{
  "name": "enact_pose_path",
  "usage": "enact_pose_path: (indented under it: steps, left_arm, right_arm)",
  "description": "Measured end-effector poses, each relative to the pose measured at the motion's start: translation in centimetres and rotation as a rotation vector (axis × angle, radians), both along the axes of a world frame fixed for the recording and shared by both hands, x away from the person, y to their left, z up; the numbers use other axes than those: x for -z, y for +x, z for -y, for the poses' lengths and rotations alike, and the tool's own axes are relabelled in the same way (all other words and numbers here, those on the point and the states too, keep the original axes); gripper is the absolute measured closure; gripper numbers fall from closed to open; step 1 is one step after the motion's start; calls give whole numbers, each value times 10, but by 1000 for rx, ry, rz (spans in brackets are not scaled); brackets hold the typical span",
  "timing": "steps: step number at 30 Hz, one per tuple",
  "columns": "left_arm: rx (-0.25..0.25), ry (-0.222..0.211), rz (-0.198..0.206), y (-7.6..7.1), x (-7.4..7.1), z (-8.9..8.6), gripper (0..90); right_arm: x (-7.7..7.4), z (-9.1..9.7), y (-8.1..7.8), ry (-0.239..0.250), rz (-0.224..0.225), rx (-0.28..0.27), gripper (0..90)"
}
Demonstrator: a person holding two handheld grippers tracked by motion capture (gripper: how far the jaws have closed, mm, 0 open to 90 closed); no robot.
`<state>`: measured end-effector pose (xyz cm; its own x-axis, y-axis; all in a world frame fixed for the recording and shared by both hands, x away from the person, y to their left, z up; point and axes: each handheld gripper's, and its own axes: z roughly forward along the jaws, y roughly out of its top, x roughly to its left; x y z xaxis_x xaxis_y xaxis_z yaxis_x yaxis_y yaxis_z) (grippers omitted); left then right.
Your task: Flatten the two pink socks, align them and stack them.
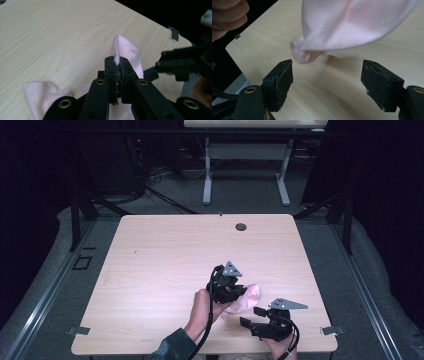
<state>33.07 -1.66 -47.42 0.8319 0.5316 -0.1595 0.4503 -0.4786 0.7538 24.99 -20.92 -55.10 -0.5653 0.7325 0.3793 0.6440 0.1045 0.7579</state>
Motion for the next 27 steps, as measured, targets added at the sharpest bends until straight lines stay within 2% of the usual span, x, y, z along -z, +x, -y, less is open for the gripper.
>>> enact_pose_path:
  steps: [3,10,13,15,19,21,24,27]
  left_arm:
    - [-7,-12,5,2,-2,3,868]
    - [-6,-32,24,5,-14,16,868]
    - [-2,-41,25,6,-19,18,868]
    - [-2,-50,23,7,-19,18,868]
    - [-12,-72,12,9,-18,13,868]
    - [-15,-79,5,9,-18,9,868]
    - [-21,-95,-4,9,-16,0,867]
    - [-21,-117,-14,9,-11,-13,867]
  right_arm:
    - [6,-13,-2,-20,8,-5,232]
    - [15,-36,1,-30,82,66,256]
    - [15,-39,5,-28,124,111,394]
    - [15,-39,6,-25,142,141,561]
    - [15,-34,8,-2,158,151,795]
    - [15,-32,8,-17,158,148,845]
    - [14,-29,9,-28,157,144,864]
    - [11,-23,7,-69,170,151,867]
